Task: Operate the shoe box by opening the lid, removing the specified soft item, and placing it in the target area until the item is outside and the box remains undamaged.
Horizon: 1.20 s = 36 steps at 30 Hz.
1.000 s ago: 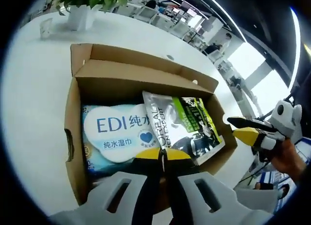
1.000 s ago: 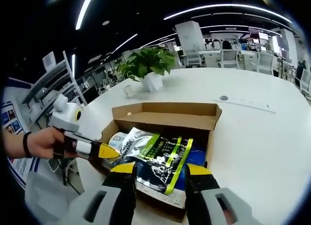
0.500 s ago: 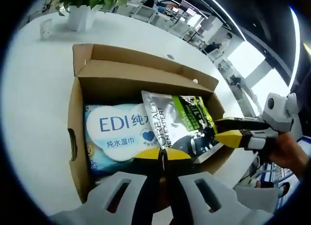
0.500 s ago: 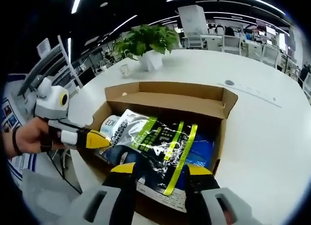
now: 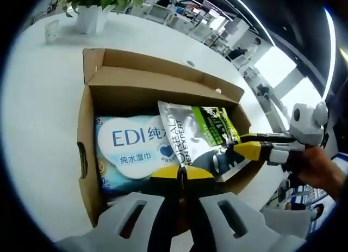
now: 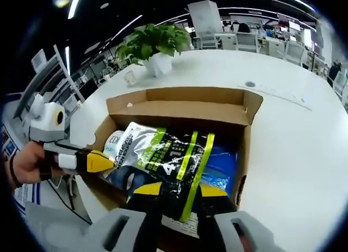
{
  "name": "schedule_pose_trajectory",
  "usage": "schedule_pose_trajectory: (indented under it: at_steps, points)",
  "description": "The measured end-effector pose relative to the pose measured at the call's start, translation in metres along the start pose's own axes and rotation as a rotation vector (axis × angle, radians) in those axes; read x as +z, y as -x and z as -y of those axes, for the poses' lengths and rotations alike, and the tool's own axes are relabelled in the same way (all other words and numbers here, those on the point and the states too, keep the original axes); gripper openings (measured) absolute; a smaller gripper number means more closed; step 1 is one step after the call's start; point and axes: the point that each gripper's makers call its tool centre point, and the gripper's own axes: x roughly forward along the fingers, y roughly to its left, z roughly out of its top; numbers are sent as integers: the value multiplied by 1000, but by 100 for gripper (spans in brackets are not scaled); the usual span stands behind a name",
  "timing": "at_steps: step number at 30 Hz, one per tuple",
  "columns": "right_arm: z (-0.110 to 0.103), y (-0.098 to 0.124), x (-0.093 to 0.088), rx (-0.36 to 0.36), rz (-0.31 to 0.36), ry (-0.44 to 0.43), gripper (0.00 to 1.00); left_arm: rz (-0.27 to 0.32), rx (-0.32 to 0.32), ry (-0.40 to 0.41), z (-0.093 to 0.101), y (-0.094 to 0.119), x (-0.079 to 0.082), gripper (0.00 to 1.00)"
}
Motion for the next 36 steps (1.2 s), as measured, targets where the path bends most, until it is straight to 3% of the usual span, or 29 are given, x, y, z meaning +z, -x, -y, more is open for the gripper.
schedule_pose_trajectory:
  at_steps: [6,20,36]
  points:
    - [1,4,-1,-14,29,-8,0,1,2,-9,1,4,0,0]
    - [-1,29,13,15,113,-23,0,38,-35,-84,24,21,16,0]
    - [20,69,6,7,187,-79,0,42,-93,-230,69,20,27,0]
